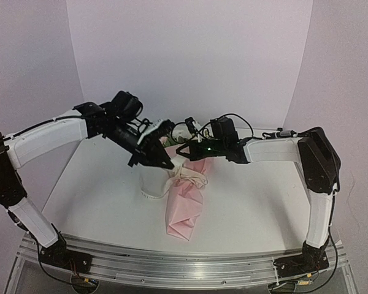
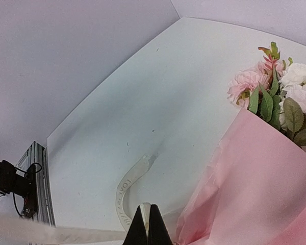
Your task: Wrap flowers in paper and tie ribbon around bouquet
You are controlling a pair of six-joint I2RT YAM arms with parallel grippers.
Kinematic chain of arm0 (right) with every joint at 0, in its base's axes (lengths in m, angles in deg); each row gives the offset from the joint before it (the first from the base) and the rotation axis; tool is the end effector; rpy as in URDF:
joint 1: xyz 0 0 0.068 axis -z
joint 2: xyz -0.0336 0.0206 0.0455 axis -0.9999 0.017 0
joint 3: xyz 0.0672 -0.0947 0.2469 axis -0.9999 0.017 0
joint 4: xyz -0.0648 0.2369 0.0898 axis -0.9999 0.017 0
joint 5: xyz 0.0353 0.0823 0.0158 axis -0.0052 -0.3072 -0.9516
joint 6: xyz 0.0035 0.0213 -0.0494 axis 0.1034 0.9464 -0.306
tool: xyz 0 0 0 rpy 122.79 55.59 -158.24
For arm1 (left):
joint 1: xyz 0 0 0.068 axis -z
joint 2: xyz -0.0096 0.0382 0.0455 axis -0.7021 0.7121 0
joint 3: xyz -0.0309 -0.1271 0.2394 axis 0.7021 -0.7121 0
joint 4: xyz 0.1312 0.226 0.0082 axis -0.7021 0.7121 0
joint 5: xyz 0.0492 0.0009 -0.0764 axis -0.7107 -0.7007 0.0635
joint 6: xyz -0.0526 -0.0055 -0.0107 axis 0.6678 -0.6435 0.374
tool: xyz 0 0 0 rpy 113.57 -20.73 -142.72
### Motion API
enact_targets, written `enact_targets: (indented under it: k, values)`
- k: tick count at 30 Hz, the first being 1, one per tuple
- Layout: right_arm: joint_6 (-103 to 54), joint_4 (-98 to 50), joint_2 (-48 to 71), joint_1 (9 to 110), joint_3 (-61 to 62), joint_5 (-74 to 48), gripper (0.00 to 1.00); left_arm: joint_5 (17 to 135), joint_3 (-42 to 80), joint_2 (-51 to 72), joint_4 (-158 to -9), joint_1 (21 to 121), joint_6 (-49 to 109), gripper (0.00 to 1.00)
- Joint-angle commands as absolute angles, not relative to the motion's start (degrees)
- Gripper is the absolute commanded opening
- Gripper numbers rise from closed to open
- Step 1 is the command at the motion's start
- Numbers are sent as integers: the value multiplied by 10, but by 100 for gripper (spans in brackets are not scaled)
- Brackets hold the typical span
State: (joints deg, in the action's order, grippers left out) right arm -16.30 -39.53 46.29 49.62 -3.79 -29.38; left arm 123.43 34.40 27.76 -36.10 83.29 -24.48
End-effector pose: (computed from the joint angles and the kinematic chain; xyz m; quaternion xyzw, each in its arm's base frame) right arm 0.3522 0.3084 0.2208 -0.2856 0.7620 0.4090 0.4129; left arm 0.2485 -0.2365 0.3413 0.6633 0.5293 -0.4269 0.3125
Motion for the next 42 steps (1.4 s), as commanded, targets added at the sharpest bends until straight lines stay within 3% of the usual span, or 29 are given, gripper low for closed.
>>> enact_targets:
  k: [1, 9, 15, 17, 22, 23, 34, 36, 38, 39, 40, 42]
  values:
    - [-150, -389, 466, 489, -62, -293, 0, 1267, 274, 276, -508, 948, -183, 0]
    - [-158, -383, 455, 489, -61, -327, 0, 1212, 251, 383, -743, 1019, -175, 0]
    - [-168, -381, 449, 488, -64, -340, 0, 1151, 283, 465, -822, 1044, -214, 2]
    - [-173, -380, 448, 489, -65, -346, 0, 1134, 281, 482, -836, 1048, -223, 18]
    - [-182, -374, 445, 489, -58, -351, 0, 1139, 281, 470, -787, 1048, -281, 94]
    - [-183, -372, 444, 488, -57, -351, 0, 1141, 291, 464, -763, 1049, -293, 99]
    - [-176, -370, 443, 488, -68, -348, 0, 1193, 310, 333, -607, 1001, -278, 97]
    - [-174, -370, 441, 488, -69, -347, 0, 1186, 273, 286, -651, 972, -203, 85]
    - [-172, -370, 440, 488, -70, -347, 0, 1130, 204, 232, -767, 936, -72, 50]
    - [-170, -370, 439, 488, -70, -346, 0, 1090, 166, 207, -833, 920, -20, 37]
    - [-170, -370, 438, 488, -70, -345, 0, 1051, 133, 186, -871, 908, 5, 32]
    - [-169, -370, 438, 488, -72, -344, 0, 977, 81, 163, -910, 894, 44, 38]
